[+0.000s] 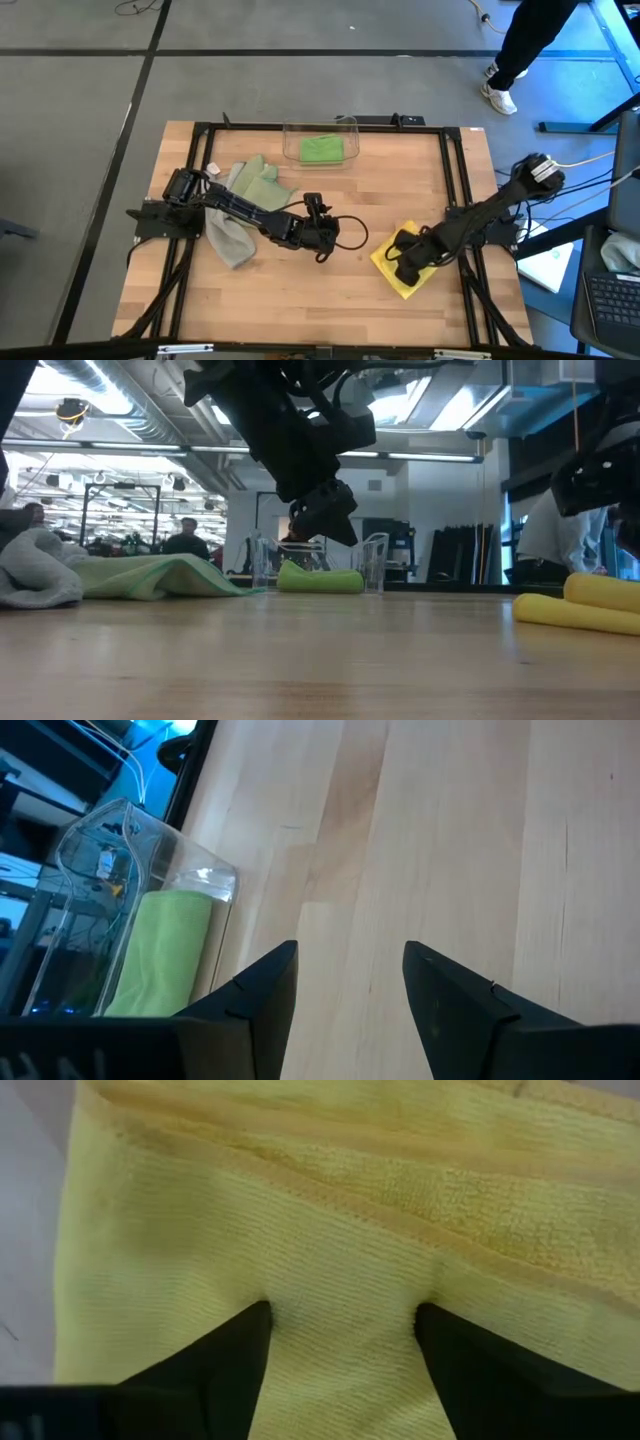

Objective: Fold microfiber towels
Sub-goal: Fold the yellow microfiber cloth

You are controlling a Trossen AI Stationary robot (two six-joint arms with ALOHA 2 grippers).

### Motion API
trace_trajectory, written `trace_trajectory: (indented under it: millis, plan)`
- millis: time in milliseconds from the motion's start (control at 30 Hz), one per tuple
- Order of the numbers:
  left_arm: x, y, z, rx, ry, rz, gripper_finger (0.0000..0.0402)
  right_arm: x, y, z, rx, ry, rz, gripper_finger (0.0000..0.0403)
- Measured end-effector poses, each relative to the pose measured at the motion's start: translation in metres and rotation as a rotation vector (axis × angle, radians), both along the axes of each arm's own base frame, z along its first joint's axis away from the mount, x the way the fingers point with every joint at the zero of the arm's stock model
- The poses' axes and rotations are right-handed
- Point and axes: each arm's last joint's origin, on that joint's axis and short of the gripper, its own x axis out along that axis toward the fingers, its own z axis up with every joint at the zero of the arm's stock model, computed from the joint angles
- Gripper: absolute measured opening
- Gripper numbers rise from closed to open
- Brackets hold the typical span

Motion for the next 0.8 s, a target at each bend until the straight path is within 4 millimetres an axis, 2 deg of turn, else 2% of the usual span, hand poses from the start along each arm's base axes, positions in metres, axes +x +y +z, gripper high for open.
trace_trajectory:
  millis: [167,300,467,667,733,800]
  plan:
    - [0.000,0.000,0.000,-0.014,0.002,-0.010,0.0176,0.006,0.004,-0.005,-0.062,0.017,0.207,0.0263]
    - [0.000,-0.001,0.000,-0.022,0.001,-0.015,0.0176,0.020,0.009,0.001,-0.142,-0.053,0.416,0.0263]
    - [0.001,0.000,0.000,-0.024,0.000,-0.016,0.0176,0.040,0.018,0.008,-0.285,-0.180,0.807,0.0263]
    - [-0.001,0.000,-0.002,-0.020,0.020,-0.015,0.0176,0.056,0.029,-0.005,-0.413,-0.156,1.353,0.0263]
    - [-0.001,0.000,-0.002,-0.019,0.022,-0.016,0.0176,0.061,0.032,-0.007,-0.446,-0.148,1.448,0.0263]
    - [-0.001,0.000,-0.002,-0.019,0.026,-0.015,0.0176,0.067,0.035,-0.004,-0.496,-0.143,1.448,0.0263]
